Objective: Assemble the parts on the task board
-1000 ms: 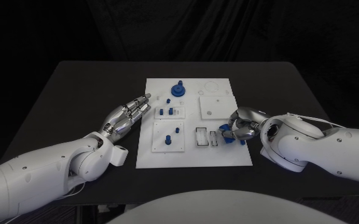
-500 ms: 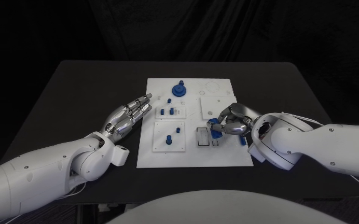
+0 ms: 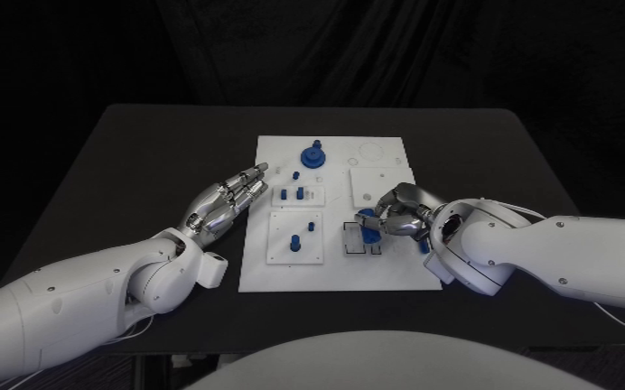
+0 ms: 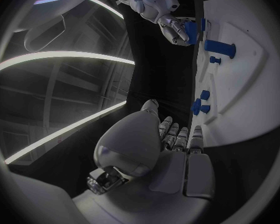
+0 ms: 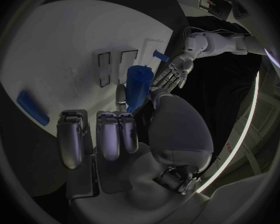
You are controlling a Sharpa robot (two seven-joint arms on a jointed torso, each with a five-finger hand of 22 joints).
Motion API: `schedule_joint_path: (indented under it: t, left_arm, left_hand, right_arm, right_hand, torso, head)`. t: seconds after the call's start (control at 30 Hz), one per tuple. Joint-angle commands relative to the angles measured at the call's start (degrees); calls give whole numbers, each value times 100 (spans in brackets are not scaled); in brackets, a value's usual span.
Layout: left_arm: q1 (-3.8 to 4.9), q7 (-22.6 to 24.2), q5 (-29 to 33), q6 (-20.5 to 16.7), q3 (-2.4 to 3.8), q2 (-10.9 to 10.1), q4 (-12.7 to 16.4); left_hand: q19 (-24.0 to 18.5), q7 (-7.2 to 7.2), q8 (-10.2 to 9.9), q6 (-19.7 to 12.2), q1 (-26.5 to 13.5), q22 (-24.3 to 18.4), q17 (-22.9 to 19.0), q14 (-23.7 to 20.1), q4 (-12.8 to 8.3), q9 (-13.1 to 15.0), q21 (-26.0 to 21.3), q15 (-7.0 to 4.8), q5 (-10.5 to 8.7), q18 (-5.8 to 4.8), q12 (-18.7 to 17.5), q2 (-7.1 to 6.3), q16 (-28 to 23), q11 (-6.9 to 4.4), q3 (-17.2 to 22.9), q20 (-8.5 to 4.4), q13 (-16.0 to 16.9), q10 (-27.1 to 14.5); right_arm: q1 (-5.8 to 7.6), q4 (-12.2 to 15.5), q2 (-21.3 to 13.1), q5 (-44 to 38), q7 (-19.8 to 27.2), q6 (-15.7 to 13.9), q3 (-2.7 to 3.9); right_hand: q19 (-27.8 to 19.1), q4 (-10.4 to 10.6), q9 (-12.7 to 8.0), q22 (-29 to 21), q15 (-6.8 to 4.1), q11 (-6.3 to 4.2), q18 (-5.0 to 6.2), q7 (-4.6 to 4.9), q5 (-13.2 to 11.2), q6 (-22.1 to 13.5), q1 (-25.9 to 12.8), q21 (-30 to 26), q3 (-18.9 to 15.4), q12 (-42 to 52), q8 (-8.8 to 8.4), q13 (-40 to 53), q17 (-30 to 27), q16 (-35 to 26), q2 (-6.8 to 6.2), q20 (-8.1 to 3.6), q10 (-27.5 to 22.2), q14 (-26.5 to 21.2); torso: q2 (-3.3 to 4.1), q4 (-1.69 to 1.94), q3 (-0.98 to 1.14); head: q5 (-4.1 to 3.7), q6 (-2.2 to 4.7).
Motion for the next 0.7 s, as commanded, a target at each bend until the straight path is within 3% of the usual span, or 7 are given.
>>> schedule_joint_path:
  t: [0.03, 0.33, 0.7]
  left_arm:
    - [-10, 398, 19, 83, 5, 13, 5]
    - [-12, 388, 20, 109, 5, 35, -27]
    - [-17, 373, 20, 126, 5, 47, -47]
  left_hand:
    - [2, 31, 14, 12, -3, 1, -5, 8, 42, 8, -3, 29, -32, 100, 1, 5, -21, 10, -5, 49, -1, -31]
    - [6, 37, 16, 19, -14, 7, -5, 8, 47, 9, -1, 29, -49, 102, 5, 3, -21, 10, -8, 51, -1, -32]
    - [8, 38, 17, 27, -18, 11, -5, 8, 49, 10, 1, 30, -55, 103, 7, 2, -21, 10, -9, 52, 0, -32]
  right_arm:
    - [-35, -26, 28, 48, -107, 159, 2]
    - [-83, -94, 103, 49, -165, 338, 2]
    - [-95, -160, 149, 49, -189, 418, 1]
  right_hand:
    - [485, -145, 598, 1434, 56, 51, 12, 17, -182, -45, -73, -33, 93, 15, -40, 1509, 1509, 17, 35, 26, 606, 605]
    - [492, -138, 595, 1437, 90, 88, 10, 56, -689, -47, -233, -25, -18, 15, -133, 1509, 1509, 17, 110, 61, 606, 605]
    - [490, -138, 590, 1435, 107, 107, 12, 76, -1023, -49, -335, -30, -116, 15, -199, 1509, 1509, 17, 166, 79, 606, 605]
  torso:
    - [-1, 1, 0]
    - [-2, -1, 1]
    - [-3, -4, -1]
  head:
    - [5, -1]
    - [8, -1]
    - [22, -1]
